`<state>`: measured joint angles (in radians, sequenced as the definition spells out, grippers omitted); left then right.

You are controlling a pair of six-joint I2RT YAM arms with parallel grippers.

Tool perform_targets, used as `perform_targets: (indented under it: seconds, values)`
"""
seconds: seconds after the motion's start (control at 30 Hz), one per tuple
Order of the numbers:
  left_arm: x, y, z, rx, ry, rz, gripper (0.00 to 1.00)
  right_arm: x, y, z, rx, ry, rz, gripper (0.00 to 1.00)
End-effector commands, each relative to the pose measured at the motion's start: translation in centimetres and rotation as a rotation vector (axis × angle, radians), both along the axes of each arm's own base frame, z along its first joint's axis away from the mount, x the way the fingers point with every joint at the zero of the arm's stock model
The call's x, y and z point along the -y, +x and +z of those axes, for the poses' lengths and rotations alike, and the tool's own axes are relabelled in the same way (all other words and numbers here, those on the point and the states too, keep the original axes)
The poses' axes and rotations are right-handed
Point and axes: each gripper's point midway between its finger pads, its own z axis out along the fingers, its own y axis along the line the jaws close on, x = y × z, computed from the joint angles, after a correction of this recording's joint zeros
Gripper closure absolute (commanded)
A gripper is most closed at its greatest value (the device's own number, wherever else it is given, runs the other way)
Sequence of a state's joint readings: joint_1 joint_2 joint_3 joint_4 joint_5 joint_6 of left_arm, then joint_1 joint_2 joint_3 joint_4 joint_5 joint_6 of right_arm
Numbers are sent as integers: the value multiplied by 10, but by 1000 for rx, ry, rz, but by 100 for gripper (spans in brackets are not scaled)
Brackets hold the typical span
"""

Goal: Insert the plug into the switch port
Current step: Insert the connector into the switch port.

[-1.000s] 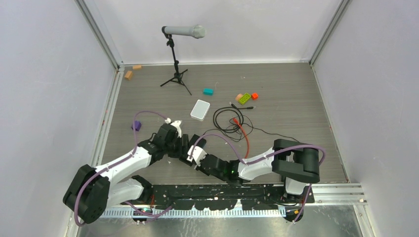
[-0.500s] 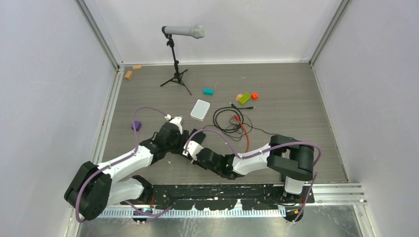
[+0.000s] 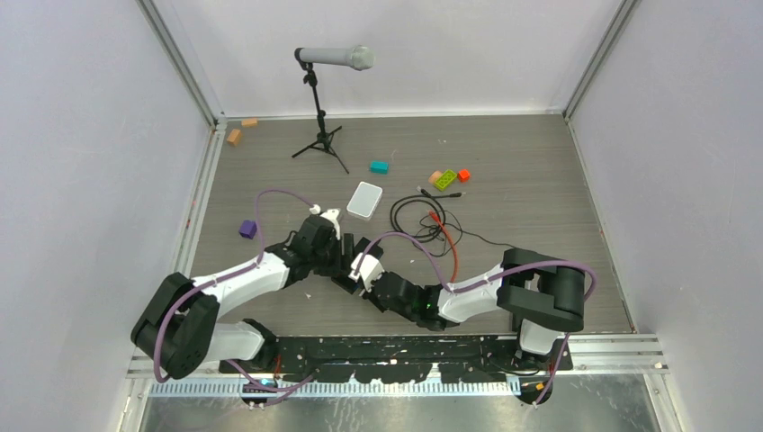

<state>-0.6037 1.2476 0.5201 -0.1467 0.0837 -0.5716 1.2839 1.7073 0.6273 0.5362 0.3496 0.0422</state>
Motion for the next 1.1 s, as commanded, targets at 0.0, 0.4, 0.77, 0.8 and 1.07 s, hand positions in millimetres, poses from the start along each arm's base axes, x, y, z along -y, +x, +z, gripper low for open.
perform_targets:
  seconds: [0.0,0.4,0.77,0.8,1.07]
  values:
    - [18,-5,1,-51,-59,-65,38,-11,-6,23,-21,138,-13,96]
    - [41,-30,-1,-115,-225,-165,58,-39,12,55,45,202,-4,96]
    - [29,-25,6,-64,-177,-78,45,-44,21,59,64,128,-47,96]
    - [25,-18,10,-53,-158,-55,42,-38,14,51,67,102,-59,96]
    - [7,24,40,52,-36,31,23,-15,-3,24,1,97,-192,92]
